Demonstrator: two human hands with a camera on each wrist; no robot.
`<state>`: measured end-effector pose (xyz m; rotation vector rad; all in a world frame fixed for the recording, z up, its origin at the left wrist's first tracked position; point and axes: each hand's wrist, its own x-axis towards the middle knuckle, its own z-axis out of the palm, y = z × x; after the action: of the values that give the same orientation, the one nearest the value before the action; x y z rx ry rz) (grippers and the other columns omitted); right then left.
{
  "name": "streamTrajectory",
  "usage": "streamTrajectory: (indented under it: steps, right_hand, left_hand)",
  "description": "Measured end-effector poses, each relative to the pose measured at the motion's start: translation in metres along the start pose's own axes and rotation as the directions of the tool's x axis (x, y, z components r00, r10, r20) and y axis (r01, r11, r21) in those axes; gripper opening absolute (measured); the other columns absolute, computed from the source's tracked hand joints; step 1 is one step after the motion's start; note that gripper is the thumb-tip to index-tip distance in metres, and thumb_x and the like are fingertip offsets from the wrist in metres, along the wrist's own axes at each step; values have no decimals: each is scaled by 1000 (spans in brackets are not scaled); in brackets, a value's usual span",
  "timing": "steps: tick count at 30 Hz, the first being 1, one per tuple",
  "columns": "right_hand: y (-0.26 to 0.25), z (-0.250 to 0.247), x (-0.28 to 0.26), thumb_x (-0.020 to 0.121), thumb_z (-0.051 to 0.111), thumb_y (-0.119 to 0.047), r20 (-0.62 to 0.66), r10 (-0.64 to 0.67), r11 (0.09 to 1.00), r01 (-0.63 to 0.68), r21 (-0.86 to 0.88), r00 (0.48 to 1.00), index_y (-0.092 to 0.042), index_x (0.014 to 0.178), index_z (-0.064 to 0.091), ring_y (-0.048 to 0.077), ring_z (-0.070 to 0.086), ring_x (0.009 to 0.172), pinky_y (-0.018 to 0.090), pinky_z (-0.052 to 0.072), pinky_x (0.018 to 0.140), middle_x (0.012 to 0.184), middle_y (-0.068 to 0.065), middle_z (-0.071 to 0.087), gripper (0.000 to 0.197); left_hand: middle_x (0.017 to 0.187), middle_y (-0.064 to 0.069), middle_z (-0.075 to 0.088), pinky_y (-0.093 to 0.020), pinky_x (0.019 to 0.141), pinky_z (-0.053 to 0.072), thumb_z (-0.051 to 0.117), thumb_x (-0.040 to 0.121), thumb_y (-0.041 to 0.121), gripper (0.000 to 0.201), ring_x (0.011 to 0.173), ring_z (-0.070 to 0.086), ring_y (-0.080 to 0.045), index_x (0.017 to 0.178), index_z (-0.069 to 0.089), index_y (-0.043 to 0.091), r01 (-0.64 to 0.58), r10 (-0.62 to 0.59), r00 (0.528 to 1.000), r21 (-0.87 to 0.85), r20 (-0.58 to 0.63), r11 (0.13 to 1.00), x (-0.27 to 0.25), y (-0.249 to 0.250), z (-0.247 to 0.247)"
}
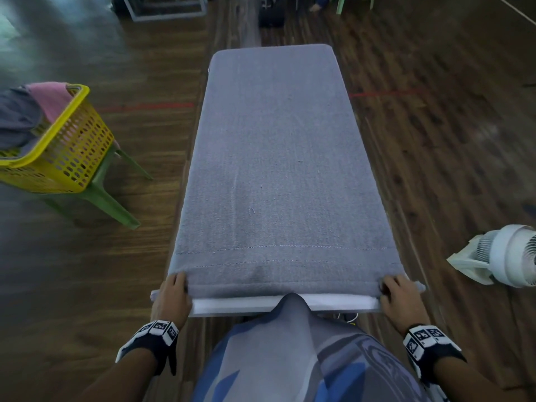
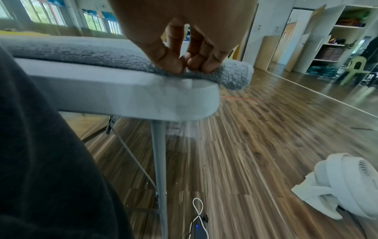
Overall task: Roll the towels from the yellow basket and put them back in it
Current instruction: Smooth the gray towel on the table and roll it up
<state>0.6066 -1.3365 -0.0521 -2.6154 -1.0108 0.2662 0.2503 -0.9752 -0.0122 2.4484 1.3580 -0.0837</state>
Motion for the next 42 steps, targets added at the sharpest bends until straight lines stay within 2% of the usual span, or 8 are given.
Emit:
streamTrajectory:
  steps: [3, 9, 12, 20, 30, 34, 37, 42]
  right_hand:
    - [4, 1, -3, 53, 76, 5, -3, 42, 999, -42, 15, 999, -9, 74, 60, 30, 52, 66, 35, 42, 59, 78, 9, 54, 30]
    - [11, -2, 3, 63, 68, 17, -24, 76, 990, -72, 122, 997, -2, 99, 71, 34, 56, 89, 45, 47, 83, 99, 16, 62, 41]
    - [12, -1, 5, 58, 68, 20, -42, 68, 991, -63, 117, 997, -1, 98, 71, 37, 57, 87, 51, 50, 79, 96, 16, 61, 46]
    - [8, 1, 1, 65, 76, 10, -85, -62, 992, 70, 101, 994, -5, 94, 70, 30, 61, 84, 46, 51, 81, 94, 10, 65, 34]
    - [8, -5, 13, 60, 73, 7, -46, 86, 995, -88, -36, 995, -12, 92, 69, 35, 57, 84, 44, 49, 67, 91, 8, 66, 37]
    - [15, -4, 13, 66, 70, 4, -81, 181, 983, -183, -13, 980, -13, 90, 69, 37, 59, 86, 46, 48, 70, 92, 9, 65, 29]
    - [15, -6, 10, 68, 68, 4, -128, 265, 964, -262, 36, 956, -11, 92, 70, 39, 60, 87, 48, 51, 72, 98, 12, 64, 29]
    - [4, -2, 2, 62, 75, 2, -81, 74, 991, -83, -107, 994, -12, 93, 68, 35, 58, 79, 44, 47, 69, 92, 9, 65, 35]
  left_hand:
    - [95, -16, 54, -46, 75, 45, 67, 64, -5, 30, 86, 50, -37, 90, 57, 6, 0, 0, 1000, 26, 21, 1000, -3, -8, 10]
    - [102, -14, 57, -48, 78, 44, 70, 76, 7, 26, 93, 52, -36, 101, 62, 7, 22, -21, 997, 11, -80, 1000, -4, -12, 11]
    - [98, -6, 62, -46, 78, 33, 71, 75, 9, 23, 91, 52, -31, 95, 64, 18, 70, -60, 994, 106, -96, 992, -2, -9, 7]
    - [107, -15, 62, -45, 79, 48, 63, 79, -4, 30, 96, 54, -36, 108, 67, 4, 65, -77, 993, -126, -92, 990, 6, -23, 8]
    - [99, -10, 64, -43, 75, 43, 68, 76, -1, 25, 89, 55, -33, 99, 69, 10, -29, 31, 996, 14, -89, 999, 15, -24, 2]
    - [94, -12, 66, -44, 75, 45, 68, 72, -4, 26, 85, 57, -36, 95, 70, 9, 19, -23, 993, -41, -119, 999, 17, -23, 2]
    - [85, -7, 68, -42, 71, 46, 66, 70, 2, 19, 76, 58, -33, 86, 69, 12, -104, 103, 986, -1, -135, 995, 11, -16, 9]
    - [90, -8, 69, -45, 72, 47, 72, 66, -2, 26, 79, 60, -34, 89, 68, 12, -121, 121, 982, 9, -147, 993, 6, -20, 10]
